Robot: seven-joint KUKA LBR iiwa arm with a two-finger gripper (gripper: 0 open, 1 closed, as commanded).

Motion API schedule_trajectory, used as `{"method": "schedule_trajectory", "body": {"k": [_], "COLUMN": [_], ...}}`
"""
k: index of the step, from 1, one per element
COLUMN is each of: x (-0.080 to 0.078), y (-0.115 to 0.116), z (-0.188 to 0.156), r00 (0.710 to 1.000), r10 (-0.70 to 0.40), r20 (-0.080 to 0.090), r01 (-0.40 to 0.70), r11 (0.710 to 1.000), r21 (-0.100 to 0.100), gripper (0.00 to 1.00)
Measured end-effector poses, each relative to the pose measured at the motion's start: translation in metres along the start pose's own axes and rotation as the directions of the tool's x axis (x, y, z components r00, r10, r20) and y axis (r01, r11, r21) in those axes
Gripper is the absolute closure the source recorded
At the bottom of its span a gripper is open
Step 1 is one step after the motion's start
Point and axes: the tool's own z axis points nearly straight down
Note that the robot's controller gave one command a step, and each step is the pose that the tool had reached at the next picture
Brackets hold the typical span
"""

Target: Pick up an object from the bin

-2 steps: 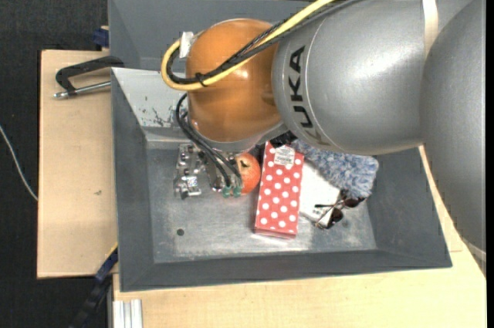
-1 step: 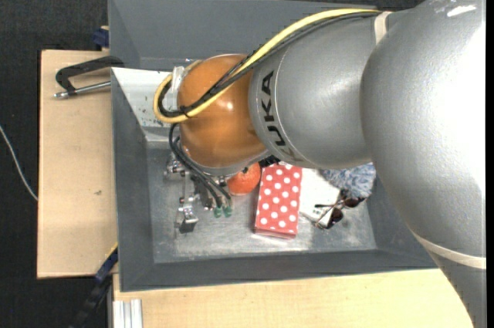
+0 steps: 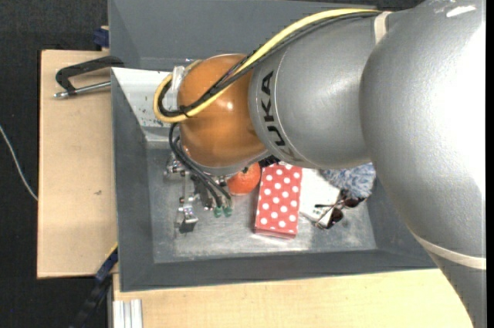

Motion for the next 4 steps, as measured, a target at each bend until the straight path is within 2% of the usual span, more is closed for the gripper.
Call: {"method": "schedule_trajectory", "body": {"k": [1,2,3,4], "x": [-0.049,-0.066,-0.029,-0.045], "y": [-0.075,-0.108,-0.129,-0.162], "z": [0.02,0.029,0.026,0.052], "r00": [0.995,0.992,0.996,0.938], "r10": [-0.102,-0.128,-0.089,-0.347], "r20": [0.006,0.004,0.002,0.008], "r01": [0.102,0.128,0.089,0.347], "r11": [0.995,0.992,0.996,0.938], "r21": [0.0,0.002,0.0,-0.003], "gripper": [0.0,0.0,0.0,1.0]}}
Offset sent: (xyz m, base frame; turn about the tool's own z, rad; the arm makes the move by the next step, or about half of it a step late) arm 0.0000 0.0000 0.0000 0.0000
